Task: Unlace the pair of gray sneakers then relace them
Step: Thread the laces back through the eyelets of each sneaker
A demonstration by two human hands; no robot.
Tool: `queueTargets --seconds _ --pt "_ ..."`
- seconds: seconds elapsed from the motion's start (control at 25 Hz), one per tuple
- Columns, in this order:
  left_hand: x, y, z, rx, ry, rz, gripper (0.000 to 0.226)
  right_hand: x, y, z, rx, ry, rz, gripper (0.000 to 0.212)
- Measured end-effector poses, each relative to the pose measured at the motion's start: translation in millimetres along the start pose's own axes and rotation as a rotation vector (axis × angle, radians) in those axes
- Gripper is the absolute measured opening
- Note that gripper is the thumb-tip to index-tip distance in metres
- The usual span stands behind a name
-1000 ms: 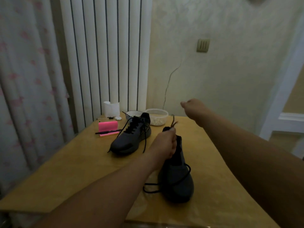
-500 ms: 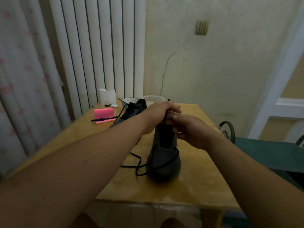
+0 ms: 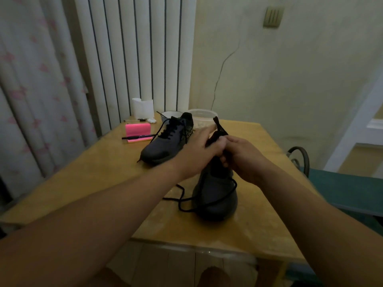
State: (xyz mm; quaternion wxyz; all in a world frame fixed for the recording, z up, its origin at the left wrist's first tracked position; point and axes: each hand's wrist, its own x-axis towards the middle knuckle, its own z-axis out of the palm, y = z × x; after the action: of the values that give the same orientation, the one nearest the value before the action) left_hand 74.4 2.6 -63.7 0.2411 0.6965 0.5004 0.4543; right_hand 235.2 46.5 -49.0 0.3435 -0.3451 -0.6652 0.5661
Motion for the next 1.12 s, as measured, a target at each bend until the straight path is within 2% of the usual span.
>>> queueTargets --seconds 0.12,0.16,0.32,0.4,0.56,0.84,0.92,1.0,1.04,1.12 --pt "-26.1 -32.2 7.4 0.415 -0.206 0.015 0.100 1.3 -2.9 -0.5 -0.029 -0.019 0.003 0.026" --pt "-27.9 -32.6 8.3 0.493 -0.234 0.004 0.111 3.0 -4.6 1.1 -0.056 -0.019 0.003 0.027" --pt "-22.5 -27.3 15.7 0.471 -0.255 -0.021 0.118 7.2 -15.7 1.0 -0.166 0.026 -0.005 0.030" --pt "-21.2 -28.6 14.0 0.472 -0.288 -0.059 0.119 10.4 -26.3 -6.9 -0.147 0.052 -0.021 0.029" --pt "-15.0 -19.8 6.9 0.503 -0.380 -0.082 0.115 24.5 -63.6 -19.3 -0.092 0.111 -0.081 0.028" --pt "-17.1 -7.9 4.8 0.462 -0.434 -0.175 0.102 48.2 -112.8 -21.5 -0.003 0.196 -0.171 0.027" --pt "-14.9 1.2 -4.5 0.307 -0.447 -0.209 0.079 50.3 -111.1 -22.4 -0.004 0.183 -0.179 0.027" --pt "-5.6 21.8 -17.3 0.084 -0.316 -0.193 0.042 49.0 -112.1 -24.4 -0.015 0.147 -0.190 0.027" --pt "2.3 33.6 -24.5 0.045 -0.195 -0.153 0.034 46.8 -114.6 -25.4 -0.038 0.130 -0.196 0.026" --pt "20.4 58.7 -37.1 0.068 -0.021 -0.080 0.036 40.7 -121.1 -26.3 -0.159 0.108 -0.220 0.027"
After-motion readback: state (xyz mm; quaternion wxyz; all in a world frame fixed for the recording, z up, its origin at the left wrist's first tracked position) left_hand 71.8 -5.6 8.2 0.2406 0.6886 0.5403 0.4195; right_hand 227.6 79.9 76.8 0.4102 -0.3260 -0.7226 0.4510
